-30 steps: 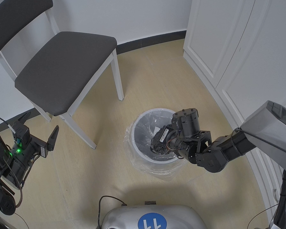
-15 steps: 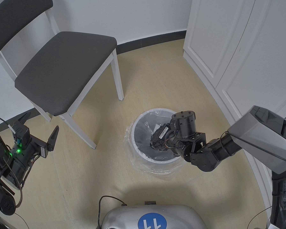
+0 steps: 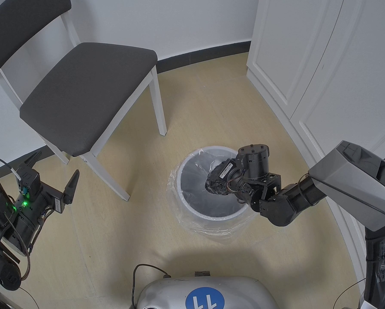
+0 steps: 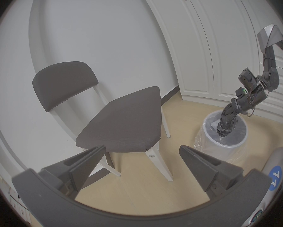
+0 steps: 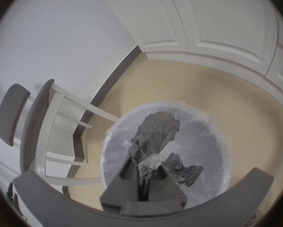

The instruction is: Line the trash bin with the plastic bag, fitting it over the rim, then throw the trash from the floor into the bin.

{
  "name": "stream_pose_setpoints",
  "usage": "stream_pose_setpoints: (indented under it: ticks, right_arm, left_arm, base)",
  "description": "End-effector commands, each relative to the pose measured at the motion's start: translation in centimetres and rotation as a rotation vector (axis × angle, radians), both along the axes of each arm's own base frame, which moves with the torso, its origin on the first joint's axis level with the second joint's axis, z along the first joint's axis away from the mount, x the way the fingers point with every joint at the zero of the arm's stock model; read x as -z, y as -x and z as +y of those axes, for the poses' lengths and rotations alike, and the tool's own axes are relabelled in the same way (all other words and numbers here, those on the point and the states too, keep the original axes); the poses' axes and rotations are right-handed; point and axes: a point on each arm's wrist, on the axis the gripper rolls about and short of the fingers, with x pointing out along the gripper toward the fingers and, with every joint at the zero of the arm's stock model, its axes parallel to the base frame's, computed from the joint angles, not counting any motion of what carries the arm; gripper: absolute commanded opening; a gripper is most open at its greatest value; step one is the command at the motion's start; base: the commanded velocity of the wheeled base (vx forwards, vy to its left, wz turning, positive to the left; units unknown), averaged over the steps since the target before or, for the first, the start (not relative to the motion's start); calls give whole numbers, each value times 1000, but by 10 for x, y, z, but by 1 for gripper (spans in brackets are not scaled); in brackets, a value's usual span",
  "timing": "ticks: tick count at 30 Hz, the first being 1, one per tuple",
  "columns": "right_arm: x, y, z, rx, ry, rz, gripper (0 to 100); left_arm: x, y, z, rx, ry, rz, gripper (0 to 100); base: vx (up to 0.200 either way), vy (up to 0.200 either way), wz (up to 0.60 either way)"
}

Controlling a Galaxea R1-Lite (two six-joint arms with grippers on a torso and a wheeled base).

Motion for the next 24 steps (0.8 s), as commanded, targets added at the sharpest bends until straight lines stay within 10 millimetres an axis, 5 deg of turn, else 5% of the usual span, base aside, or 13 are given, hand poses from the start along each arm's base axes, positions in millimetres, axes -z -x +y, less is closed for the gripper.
stream_pose_setpoints:
  ticks: [1, 24]
  right_arm:
    - [13, -4, 4, -1, -11, -18, 0]
    - [40, -12, 11, -4, -10, -19, 0]
  left_arm:
    - [0, 0, 0, 0, 0, 1, 100]
    - [1, 1, -1, 6, -1, 4, 100]
  base:
    - [0, 0, 0]
    - [0, 0, 0]
